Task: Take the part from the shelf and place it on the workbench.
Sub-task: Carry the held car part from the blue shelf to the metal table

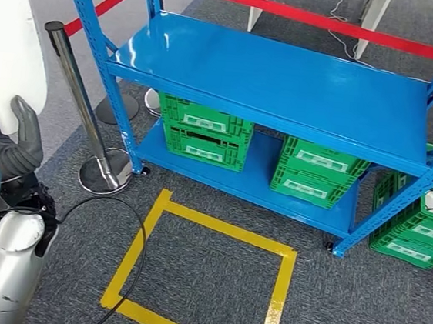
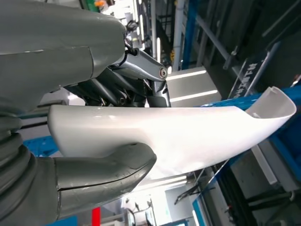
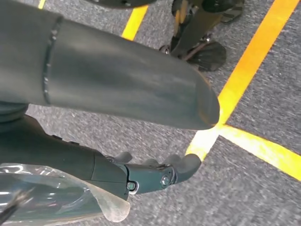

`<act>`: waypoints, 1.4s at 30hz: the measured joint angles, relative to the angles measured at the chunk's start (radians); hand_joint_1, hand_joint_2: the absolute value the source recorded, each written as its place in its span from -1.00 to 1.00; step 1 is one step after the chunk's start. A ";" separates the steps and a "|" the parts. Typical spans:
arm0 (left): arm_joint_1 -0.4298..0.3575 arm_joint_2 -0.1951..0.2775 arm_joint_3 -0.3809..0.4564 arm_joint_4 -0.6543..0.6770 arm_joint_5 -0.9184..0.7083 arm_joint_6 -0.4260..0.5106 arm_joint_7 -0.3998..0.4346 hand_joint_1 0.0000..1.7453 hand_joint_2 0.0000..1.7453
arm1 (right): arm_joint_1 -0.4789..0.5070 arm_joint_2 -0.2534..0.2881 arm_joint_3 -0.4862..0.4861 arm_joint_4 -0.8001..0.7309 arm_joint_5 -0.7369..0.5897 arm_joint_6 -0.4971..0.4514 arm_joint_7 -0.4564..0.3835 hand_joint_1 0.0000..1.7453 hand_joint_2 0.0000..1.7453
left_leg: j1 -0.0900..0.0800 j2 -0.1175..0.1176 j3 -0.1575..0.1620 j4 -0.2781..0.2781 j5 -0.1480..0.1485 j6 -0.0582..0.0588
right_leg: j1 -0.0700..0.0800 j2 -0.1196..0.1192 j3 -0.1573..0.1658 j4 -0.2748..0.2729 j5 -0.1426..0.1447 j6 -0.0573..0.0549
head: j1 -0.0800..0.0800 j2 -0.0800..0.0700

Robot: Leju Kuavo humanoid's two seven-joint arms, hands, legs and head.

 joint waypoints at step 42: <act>-0.042 0.051 0.020 -0.013 0.035 -0.137 0.063 1.00 1.00 | -0.014 -0.011 0.018 -0.001 0.030 0.019 0.005 -1.00 -1.00 | -0.025 0.163 0.010 -0.001 0.013 0.014 | 0.014 -0.163 0.024 0.013 -0.037 -0.007 | -0.019 0.000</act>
